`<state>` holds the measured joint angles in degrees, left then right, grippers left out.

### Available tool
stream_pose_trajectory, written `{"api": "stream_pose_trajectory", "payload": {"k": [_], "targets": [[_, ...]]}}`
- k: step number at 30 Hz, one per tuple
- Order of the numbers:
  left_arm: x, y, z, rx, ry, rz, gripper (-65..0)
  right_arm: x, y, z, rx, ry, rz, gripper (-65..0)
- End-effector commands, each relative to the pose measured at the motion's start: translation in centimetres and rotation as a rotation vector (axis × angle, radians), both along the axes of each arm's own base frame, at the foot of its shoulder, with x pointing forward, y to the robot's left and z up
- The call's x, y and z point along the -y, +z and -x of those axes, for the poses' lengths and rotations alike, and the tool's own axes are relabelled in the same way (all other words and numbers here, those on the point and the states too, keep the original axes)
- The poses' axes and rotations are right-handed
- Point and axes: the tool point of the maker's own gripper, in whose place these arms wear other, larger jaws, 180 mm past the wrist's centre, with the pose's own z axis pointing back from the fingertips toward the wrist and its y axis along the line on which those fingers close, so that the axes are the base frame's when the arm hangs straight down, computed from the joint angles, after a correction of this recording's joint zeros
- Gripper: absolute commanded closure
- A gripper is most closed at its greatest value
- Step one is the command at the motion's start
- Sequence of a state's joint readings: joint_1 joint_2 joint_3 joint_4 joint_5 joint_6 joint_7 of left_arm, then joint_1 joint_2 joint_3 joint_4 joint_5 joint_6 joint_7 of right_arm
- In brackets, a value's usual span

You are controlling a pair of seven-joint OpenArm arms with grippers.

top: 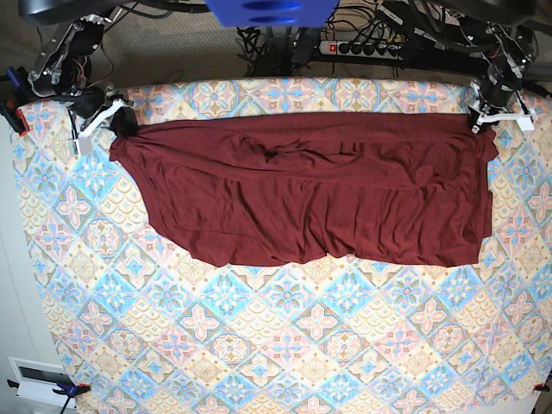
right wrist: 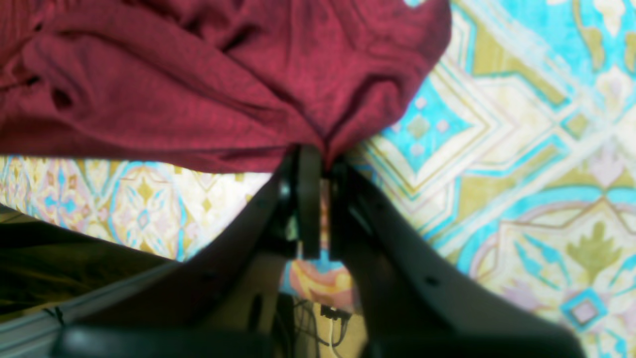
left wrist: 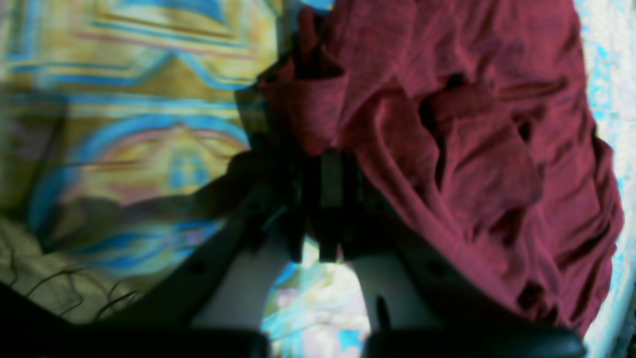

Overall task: Layout the t-shirt on the table in an organized manner, then fold the t-shirt properly
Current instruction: 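Pull the held shirt edge apart and toward the robot with both grippers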

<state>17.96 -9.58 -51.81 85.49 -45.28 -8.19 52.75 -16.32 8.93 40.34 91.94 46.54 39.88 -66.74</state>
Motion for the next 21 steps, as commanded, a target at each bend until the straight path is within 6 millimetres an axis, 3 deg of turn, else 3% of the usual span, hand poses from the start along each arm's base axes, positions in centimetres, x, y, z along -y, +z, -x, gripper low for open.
{"api": "stream_pose_trajectory", "payload": {"k": [1,8,15,21], "targets": [[-1.1,0.4,0.4,-0.016,0.014,-0.03,0.0,0.6,1.3,-1.0,0.053,0.001,0.016,0.0],[-3.1,1.7,-0.1,0.002,0.025,-0.073,0.0,1.5,2.2,-0.5,0.037,0.008,0.063,0.0],[-3.5,3.0,-2.9,0.082,0.063,-0.066,0.0,1.3,2.5,-0.8,0.044,0.014,0.069,0.0],[-2.3,2.4,-3.8,0.096,0.075,-0.038,0.0,1.3,4.1,-3.8,0.122,0.011,0.069,0.0]]}}
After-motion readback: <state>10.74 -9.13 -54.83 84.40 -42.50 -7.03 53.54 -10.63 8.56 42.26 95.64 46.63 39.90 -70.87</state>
